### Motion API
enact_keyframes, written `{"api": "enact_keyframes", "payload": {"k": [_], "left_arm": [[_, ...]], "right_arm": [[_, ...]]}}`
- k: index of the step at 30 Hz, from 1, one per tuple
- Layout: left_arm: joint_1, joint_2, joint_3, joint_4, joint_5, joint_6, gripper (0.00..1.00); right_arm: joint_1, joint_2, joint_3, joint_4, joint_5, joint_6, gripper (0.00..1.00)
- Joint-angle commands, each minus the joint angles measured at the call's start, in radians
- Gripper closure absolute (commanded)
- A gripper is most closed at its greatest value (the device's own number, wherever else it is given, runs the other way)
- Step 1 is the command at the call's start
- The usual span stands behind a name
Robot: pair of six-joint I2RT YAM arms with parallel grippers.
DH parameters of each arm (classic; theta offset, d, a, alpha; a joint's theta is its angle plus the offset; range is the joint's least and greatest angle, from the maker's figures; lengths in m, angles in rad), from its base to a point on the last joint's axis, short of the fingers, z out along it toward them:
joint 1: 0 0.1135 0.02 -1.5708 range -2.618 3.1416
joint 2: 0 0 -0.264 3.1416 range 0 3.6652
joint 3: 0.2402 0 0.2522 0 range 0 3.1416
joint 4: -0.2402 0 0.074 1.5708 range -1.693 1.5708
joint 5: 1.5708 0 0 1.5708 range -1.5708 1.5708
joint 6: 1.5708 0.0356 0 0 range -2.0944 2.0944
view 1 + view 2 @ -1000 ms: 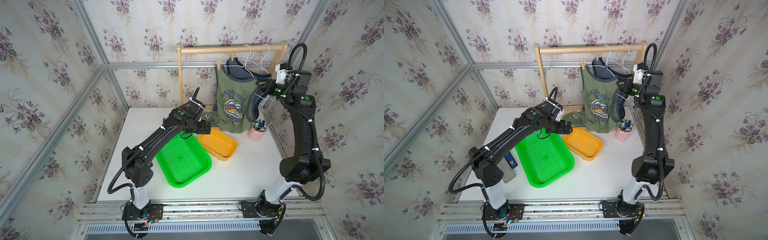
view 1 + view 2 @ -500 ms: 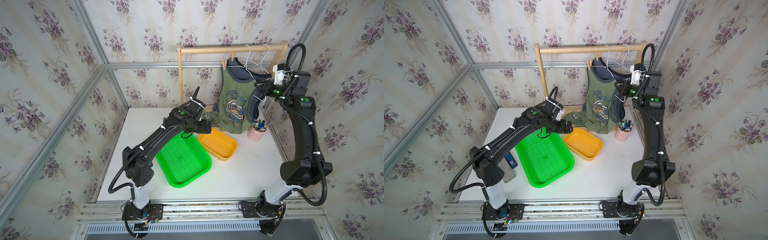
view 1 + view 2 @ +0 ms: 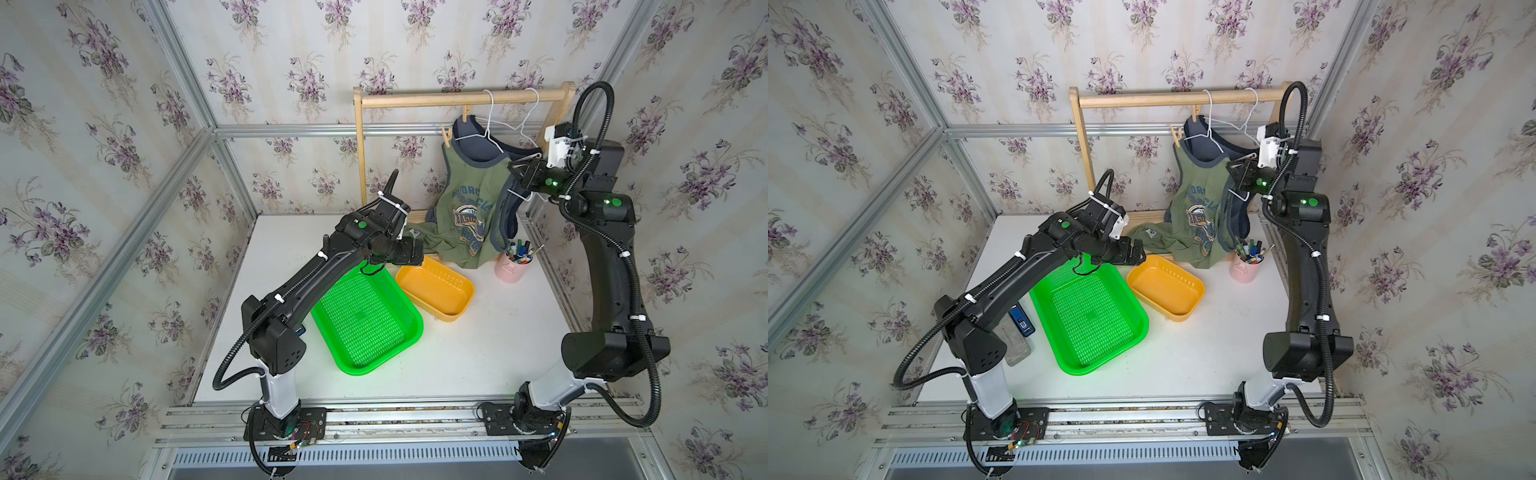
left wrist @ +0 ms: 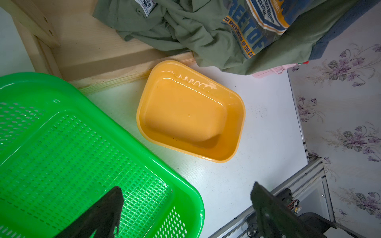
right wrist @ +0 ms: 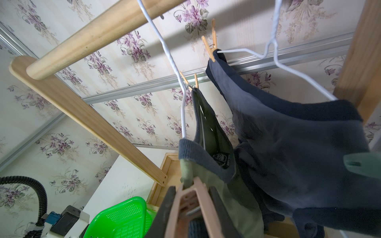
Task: Remove the clothespins securing tank tops to the hanger
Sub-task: Remove the clothespin from the hanger, then place the clothespin in the storage box.
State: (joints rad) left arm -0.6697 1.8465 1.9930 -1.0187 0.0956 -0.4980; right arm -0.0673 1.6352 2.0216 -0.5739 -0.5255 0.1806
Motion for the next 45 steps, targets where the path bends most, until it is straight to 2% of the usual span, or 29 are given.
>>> {"api": "enact_keyframes", "payload": {"k": [1, 5, 11, 19, 24, 31, 34, 39, 43, 45], "left_arm": [[0.001, 0.004, 0.024, -0.012, -0.013, 0.004, 0.01], [0.001, 0.002, 0.039, -0.021, -0.024, 0.004, 0.01], [0.001, -0.001, 0.081, -0.038, -0.048, 0.011, 0.01], [0.001, -0.005, 0.066, -0.048, -0.056, 0.010, 0.01], [0.001, -0.005, 0.071, -0.052, -0.062, 0.012, 0.01], [0.003, 0.003, 0.105, -0.054, -0.078, -0.008, 0.01], [0.008, 0.002, 0.118, -0.059, -0.099, -0.011, 0.01], [0.048, -0.014, 0.094, -0.064, -0.106, -0.048, 0.01], [0.092, -0.046, 0.040, -0.065, -0.127, -0.081, 0.01], [0.111, -0.065, 0.010, -0.064, -0.131, -0.092, 0.01]], "right_arm": [[0.008, -0.011, 0.011, 0.017, 0.023, -0.012, 0.87], [0.008, -0.010, 0.024, 0.023, 0.026, -0.003, 0.91], [0.009, 0.002, 0.043, 0.024, 0.010, 0.008, 0.91], [0.015, 0.007, -0.042, 0.009, 0.018, -0.022, 0.92], [0.020, 0.004, -0.025, 0.005, 0.027, -0.029, 0.93], [0.031, -0.072, -0.005, -0.028, 0.055, -0.030, 0.93], [0.080, -0.133, -0.037, -0.053, 0.080, -0.047, 0.93], [0.225, -0.213, -0.121, -0.117, 0.116, -0.063, 0.92], [0.385, -0.286, -0.346, -0.086, 0.163, -0.042, 0.92], [0.429, -0.316, -0.495, -0.028, 0.155, -0.007, 0.92]]}}
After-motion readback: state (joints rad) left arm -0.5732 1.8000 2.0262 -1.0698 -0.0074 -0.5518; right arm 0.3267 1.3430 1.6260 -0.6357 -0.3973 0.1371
